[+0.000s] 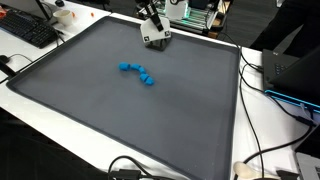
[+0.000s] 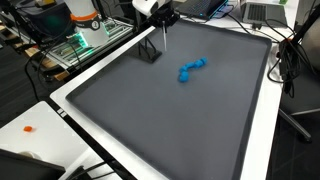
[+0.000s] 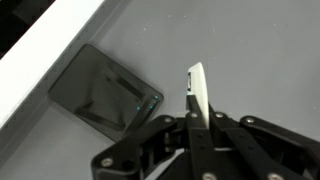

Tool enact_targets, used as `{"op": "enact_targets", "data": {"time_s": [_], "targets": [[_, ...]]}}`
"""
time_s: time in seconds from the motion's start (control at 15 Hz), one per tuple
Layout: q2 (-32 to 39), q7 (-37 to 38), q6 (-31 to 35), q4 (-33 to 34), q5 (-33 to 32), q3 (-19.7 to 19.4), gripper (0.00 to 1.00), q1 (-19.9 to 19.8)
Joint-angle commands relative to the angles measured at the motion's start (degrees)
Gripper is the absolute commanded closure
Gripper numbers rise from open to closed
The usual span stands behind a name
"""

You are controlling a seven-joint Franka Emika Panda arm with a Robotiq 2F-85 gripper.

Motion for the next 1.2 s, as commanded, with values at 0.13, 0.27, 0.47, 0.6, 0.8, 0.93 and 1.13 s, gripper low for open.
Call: {"op": "enact_targets", "data": {"time_s": [0.13,0.27,0.47,0.6,0.8,0.93,1.13], "targets": [[-3.72,3.55,7.26,-8.64,5.59,0.49,0.99,-0.4],[-4.34,4.07,9.72,-10.74,6.89,0.48,0.99,-0.46],[-4.73,5.15,13.3,-13.23,7.4,0.65,0.99,-0.36],[-4.84,5.37,15.02,-14.53,9.03,0.56,0.99,-0.46],[-5.06,5.43,17.25,-16.14,12.3,0.44,0.99,-0.56],[-4.86,5.45,18.53,-16.77,13.38,0.47,0.99,-0.57],[-4.54,5.28,19.95,-17.52,14.97,0.45,0.99,-0.59]]}}
